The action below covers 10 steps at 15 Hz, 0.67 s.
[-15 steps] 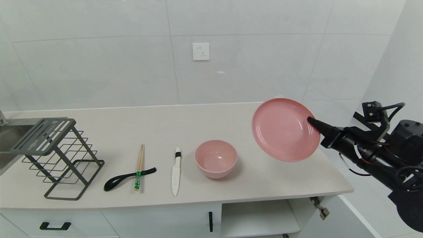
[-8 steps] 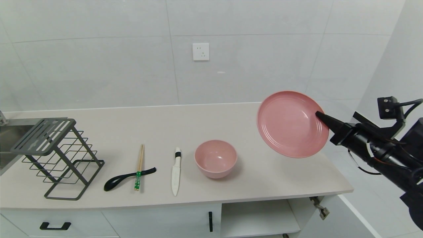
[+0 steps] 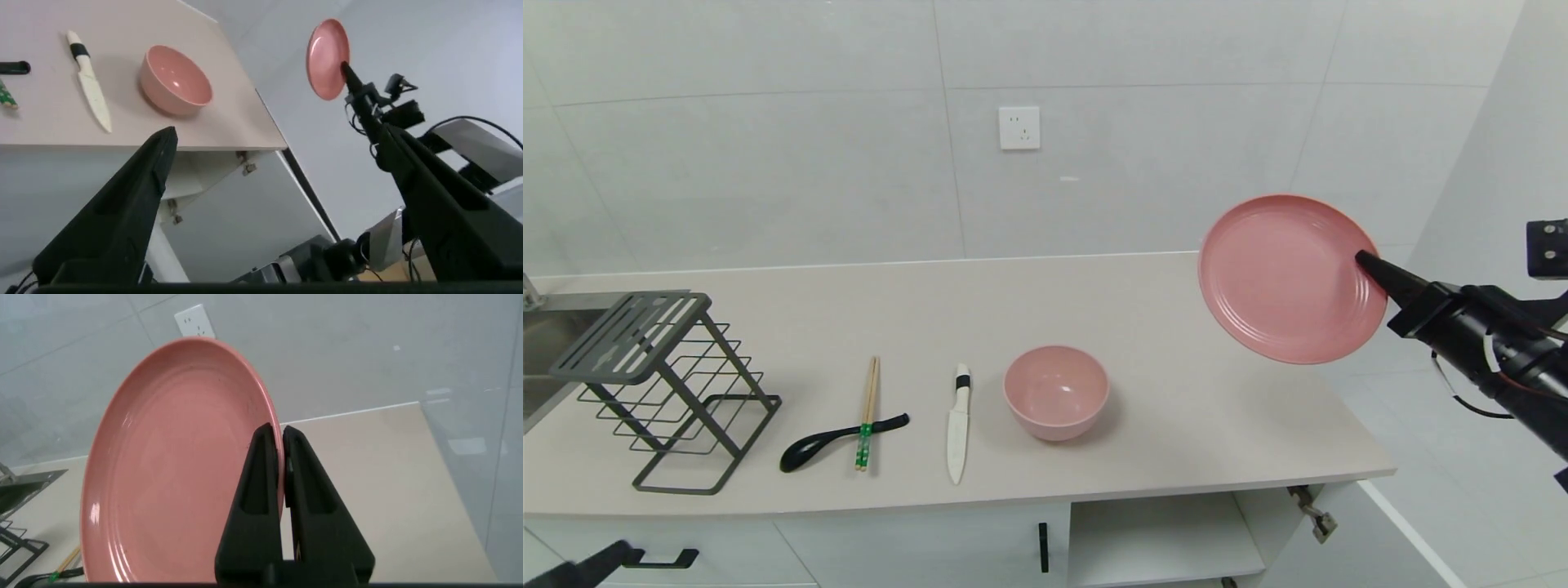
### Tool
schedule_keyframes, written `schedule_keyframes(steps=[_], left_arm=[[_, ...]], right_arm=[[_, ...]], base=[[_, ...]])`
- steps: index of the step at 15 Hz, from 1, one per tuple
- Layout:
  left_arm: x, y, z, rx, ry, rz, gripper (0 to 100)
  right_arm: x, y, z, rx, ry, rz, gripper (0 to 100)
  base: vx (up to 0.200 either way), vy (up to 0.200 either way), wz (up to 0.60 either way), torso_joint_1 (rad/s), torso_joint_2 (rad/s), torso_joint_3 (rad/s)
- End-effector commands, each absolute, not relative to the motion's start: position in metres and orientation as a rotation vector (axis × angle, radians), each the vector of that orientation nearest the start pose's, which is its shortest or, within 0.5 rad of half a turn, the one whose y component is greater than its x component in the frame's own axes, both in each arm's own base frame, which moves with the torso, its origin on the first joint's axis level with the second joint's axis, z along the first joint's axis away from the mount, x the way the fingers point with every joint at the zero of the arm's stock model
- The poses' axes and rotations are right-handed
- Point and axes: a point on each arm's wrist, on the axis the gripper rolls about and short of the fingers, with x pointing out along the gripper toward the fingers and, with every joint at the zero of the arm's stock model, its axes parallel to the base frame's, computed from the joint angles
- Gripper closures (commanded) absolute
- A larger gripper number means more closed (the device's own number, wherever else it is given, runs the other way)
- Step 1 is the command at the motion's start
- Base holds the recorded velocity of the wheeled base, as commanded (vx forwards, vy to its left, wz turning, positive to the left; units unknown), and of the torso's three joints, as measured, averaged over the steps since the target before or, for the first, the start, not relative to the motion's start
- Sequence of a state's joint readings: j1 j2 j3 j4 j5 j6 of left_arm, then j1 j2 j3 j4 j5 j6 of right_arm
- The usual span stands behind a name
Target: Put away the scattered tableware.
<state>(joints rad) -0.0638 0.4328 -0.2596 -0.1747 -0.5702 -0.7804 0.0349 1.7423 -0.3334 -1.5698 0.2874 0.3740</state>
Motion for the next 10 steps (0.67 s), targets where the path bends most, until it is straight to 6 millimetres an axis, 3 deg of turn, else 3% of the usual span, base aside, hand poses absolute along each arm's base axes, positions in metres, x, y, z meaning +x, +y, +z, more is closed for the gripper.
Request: schedule_keyframes(steps=[1,3,5,7,9,10], left_arm=[[0.066,-0.017,0.166,-0.749,0.414,-0.54,0],[0.102,-0.019,0.154,-0.609,0.5,-0.509,0],[0.119,-0.022,0.151,-0.53,0.52,-0.515,0],[0.153,-0.042,0.156,-0.419,0.53,-0.503,0],[0.166,-0.06,0.155,-0.381,0.559,-0.5,0],[0.178,-0.08,0.147,-0.319,0.602,-0.492,0]], right_arm=[[0.252,0.014,0.155,0.347,-0.113,0.345,100],[0.25,0.011,0.159,0.343,-0.13,0.342,100],[0.248,0.01,0.161,0.339,-0.132,0.364,100],[0.248,0.01,0.16,0.309,-0.136,0.362,100],[0.248,0.009,0.16,0.305,-0.137,0.358,100],[0.249,0.006,0.161,0.304,-0.14,0.348,100]], base=[[0.0,0.0,0.0,0.0,0.0,0.0],[0.0,0.0,0.0,0.0,0.0,0.0],[0.0,0.0,0.0,0.0,0.0,0.0],[0.0,0.0,0.0,0.0,0.0,0.0],[0.0,0.0,0.0,0.0,0.0,0.0],[0.0,0.0,0.0,0.0,0.0,0.0]])
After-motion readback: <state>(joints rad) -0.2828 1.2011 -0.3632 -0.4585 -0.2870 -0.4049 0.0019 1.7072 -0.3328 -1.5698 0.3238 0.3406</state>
